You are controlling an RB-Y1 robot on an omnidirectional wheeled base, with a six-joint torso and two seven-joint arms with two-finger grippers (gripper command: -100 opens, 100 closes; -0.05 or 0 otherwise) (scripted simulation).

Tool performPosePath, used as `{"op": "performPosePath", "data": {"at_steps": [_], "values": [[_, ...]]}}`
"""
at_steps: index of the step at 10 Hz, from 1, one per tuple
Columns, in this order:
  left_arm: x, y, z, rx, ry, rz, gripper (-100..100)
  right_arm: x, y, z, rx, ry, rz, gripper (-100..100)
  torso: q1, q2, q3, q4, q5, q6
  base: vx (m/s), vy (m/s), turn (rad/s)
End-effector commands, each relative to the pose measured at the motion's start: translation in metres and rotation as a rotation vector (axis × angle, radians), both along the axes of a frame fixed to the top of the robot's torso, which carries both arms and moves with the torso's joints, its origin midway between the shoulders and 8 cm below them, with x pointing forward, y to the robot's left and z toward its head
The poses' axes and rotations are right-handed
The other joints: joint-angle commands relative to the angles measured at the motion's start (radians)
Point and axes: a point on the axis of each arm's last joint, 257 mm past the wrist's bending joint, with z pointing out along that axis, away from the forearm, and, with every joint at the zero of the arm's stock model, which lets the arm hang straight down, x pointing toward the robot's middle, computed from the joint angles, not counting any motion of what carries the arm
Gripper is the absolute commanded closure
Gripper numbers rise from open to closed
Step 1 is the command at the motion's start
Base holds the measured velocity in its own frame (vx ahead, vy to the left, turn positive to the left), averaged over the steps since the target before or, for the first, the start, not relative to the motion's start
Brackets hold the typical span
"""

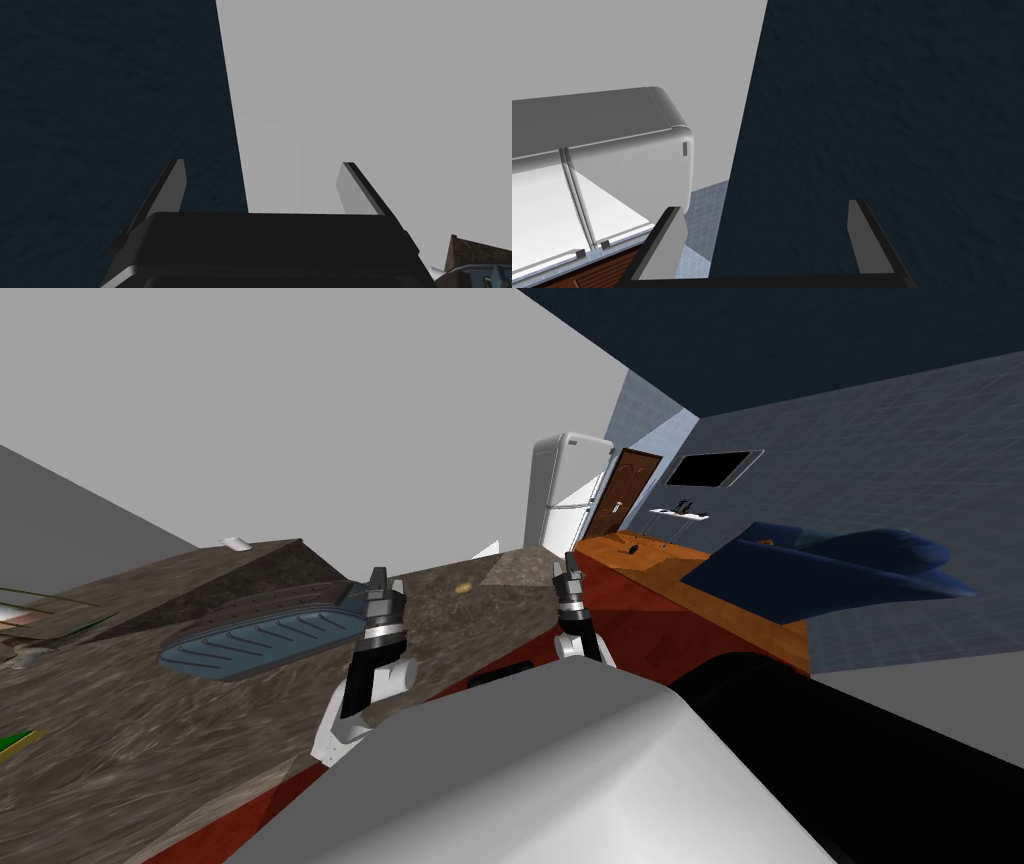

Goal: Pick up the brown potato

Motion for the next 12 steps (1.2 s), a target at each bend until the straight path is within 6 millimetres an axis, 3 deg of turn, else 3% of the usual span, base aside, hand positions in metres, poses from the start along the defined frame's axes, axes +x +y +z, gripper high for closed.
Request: {"op": "performPosePath", "data": {"at_steps": [1,2,4,5,7,10,11,12], "values": [[0.020,-0.007,-0.012,-0.001,0.048,-0.023,-100,0.000,0.000,0.000,0.000,0.000,0.000,0,0.000,0.000,0.000,0.000,0.000,0.000,-0.073,-0.058,0.008],[0.022,-0.009,-0.006,0.000,0.034,-0.028,-100,0.000,0.000,0.000,0.000,0.000,0.000,0,-0.001,0.001,0.000,0.000,0.000,0.000,-0.062,-0.051,0.004],[0.048,-0.016,-0.023,-0.003,0.104,-0.056,-100,0.000,0.000,0.000,0.000,0.000,0.000,0,-0.001,0.001,0.001,0.000,0.000,0.000,-0.075,-0.076,0.007],[0.052,-0.019,-0.017,-0.003,0.091,-0.062,-100,0.000,0.000,0.000,0.000,0.000,0.000,0,-0.003,0.001,0.001,0.000,-0.001,0.000,-0.049,-0.061,0.007],[0.080,-0.025,-0.033,-0.008,0.165,-0.087,-100,0.000,0.000,0.000,0.000,0.000,0.000,0,-0.001,0.000,0.000,0.000,0.000,0.000,-0.073,-0.062,0.003],[0.101,-0.032,-0.035,-0.011,0.196,-0.105,-100,0.000,0.000,0.000,0.000,0.000,0.000,0,-0.002,0.000,0.000,0.000,0.000,0.000,-0.050,-0.063,0.003],[0.116,-0.033,-0.048,-0.016,0.246,-0.112,-100,0.000,0.000,0.000,0.000,0.000,0.000,0,-0.001,-0.001,0.000,0.000,0.000,0.000,-0.040,-0.055,-0.001],[0.118,-0.035,-0.042,-0.015,0.236,-0.116,-100,0.000,0.000,0.000,0.000,0.000,0.000,0,0.000,-0.001,0.000,0.000,0.000,0.000,-0.037,-0.043,0.005]]}}
